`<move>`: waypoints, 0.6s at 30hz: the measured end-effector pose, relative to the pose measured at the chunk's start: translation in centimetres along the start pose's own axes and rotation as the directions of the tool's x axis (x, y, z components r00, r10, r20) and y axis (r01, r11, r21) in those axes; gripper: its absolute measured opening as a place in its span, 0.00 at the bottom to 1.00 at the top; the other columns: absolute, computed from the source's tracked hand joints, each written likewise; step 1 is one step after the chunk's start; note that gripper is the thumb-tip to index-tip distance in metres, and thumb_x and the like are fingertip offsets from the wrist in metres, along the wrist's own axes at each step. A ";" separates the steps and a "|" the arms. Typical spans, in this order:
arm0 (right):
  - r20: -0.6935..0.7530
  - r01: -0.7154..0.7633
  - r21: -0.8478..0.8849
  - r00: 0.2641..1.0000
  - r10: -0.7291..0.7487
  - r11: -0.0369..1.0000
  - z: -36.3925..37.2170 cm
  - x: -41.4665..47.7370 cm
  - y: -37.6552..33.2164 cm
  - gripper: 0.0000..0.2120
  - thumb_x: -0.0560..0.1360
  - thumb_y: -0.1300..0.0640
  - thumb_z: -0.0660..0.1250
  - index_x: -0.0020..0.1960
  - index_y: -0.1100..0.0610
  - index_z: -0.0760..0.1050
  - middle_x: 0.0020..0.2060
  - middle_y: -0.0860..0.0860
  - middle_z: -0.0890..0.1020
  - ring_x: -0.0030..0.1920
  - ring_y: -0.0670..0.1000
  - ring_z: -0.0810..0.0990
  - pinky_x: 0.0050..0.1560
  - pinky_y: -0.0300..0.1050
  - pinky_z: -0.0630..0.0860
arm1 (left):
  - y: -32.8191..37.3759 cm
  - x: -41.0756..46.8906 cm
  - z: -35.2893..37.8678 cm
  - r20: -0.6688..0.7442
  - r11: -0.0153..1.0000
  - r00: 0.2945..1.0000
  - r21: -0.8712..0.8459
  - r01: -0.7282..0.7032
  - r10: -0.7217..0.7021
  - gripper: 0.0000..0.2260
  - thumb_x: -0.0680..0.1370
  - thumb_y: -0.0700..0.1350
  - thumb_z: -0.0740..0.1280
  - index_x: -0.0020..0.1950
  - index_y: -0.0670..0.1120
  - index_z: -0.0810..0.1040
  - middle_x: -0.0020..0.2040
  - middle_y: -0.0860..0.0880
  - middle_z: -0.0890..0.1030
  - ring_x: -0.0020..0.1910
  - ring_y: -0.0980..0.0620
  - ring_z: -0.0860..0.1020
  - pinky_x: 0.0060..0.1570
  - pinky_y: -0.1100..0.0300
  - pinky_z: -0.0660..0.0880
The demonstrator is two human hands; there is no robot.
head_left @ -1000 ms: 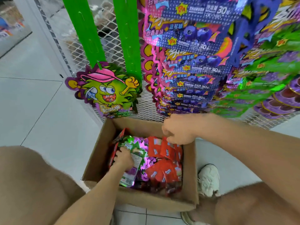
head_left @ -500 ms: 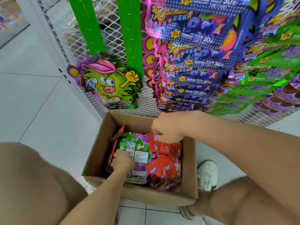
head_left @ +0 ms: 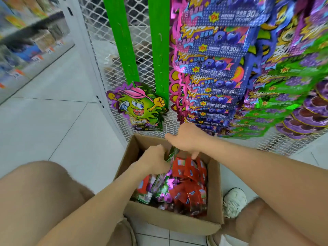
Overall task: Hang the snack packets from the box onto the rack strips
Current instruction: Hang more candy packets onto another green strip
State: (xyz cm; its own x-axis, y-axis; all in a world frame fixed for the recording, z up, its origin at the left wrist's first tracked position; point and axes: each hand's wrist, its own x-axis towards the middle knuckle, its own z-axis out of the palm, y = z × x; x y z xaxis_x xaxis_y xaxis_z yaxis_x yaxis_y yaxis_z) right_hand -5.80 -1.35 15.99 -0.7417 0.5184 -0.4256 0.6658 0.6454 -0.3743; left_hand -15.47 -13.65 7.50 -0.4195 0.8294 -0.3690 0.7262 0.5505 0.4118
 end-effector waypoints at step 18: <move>-0.501 0.331 0.087 0.830 -0.246 0.940 -3.7 -1.7 -5.9 0.18 0.83 0.65 0.61 0.71 0.55 0.76 0.47 0.56 0.85 0.37 0.50 0.80 0.46 0.52 0.78 | -0.4 -3.3 -18.6 -0.691 0.861 0.717 -0.416 -0.292 -0.091 0.22 0.80 0.41 0.66 0.74 0.47 0.68 0.67 0.52 0.70 0.70 0.47 0.73 0.71 0.50 0.69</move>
State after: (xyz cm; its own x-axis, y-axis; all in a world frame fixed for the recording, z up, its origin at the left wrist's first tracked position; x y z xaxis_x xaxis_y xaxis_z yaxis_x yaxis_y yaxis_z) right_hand -8.75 -3.96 21.97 -0.8196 0.5526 0.1515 0.3873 0.7291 -0.5643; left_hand -24.55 -14.87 24.05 -0.7432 0.6103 0.2742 0.5213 0.2713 0.8091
